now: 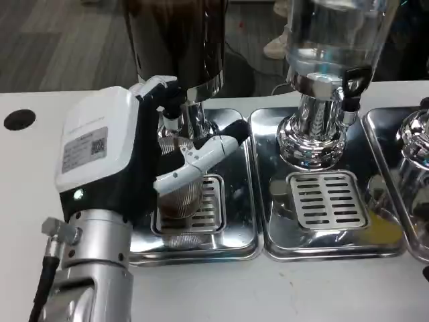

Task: Grasp the cup under the faucet to collect the drink, then remove the cup.

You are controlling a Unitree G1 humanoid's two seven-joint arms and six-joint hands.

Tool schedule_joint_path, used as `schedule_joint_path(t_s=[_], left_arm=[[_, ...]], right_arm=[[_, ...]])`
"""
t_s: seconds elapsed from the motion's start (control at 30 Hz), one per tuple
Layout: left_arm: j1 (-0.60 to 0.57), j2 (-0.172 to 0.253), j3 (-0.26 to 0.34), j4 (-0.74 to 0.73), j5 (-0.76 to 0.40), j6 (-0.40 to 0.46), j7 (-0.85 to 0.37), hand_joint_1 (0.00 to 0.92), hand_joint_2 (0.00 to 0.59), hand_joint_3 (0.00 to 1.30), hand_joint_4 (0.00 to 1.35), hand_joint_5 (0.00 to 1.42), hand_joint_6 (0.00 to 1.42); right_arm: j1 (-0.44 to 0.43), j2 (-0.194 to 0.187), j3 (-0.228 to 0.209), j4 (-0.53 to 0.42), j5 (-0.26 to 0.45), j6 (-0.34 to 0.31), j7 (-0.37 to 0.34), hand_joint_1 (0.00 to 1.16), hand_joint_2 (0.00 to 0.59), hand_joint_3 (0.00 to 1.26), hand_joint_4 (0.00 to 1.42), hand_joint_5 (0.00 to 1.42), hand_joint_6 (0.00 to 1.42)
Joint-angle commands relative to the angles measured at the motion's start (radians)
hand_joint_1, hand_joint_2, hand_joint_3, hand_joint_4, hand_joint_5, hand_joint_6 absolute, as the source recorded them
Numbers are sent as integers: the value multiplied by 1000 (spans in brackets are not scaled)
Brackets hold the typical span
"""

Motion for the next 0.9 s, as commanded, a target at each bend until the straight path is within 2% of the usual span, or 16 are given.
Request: schedule_joint_path(t_s=[0.03, 0.27, 0.57, 0.73, 0.9], left_arm=[[15, 0, -11, 5, -8, -10, -32, 46, 63, 382, 323, 832, 999], [13, 2, -3, -3, -17, -13, -31, 46, 63, 376, 316, 820, 998], [23, 9, 52, -41, -87, -61, 49, 43, 53, 240, 153, 745, 998], [47, 12, 82, -67, -102, -89, 75, 30, 54, 209, 91, 571, 942], [82, 35, 78, -100, -31, -107, 45, 15, 41, 215, 106, 346, 708]], right_arm=[[-4, -10, -7, -5, 11, -3, 4, 511, 292, 285, 201, 157, 0], [-3, -13, -7, -12, 17, 4, 8, 511, 292, 285, 201, 157, 0], [-1, -9, -2, -16, 22, 6, 19, 511, 292, 285, 201, 157, 0], [-2, -9, 0, -15, 32, 6, 24, 514, 289, 285, 201, 159, 0], [-1, -8, 7, -12, 62, 9, 39, 517, 285, 285, 201, 166, 0]])
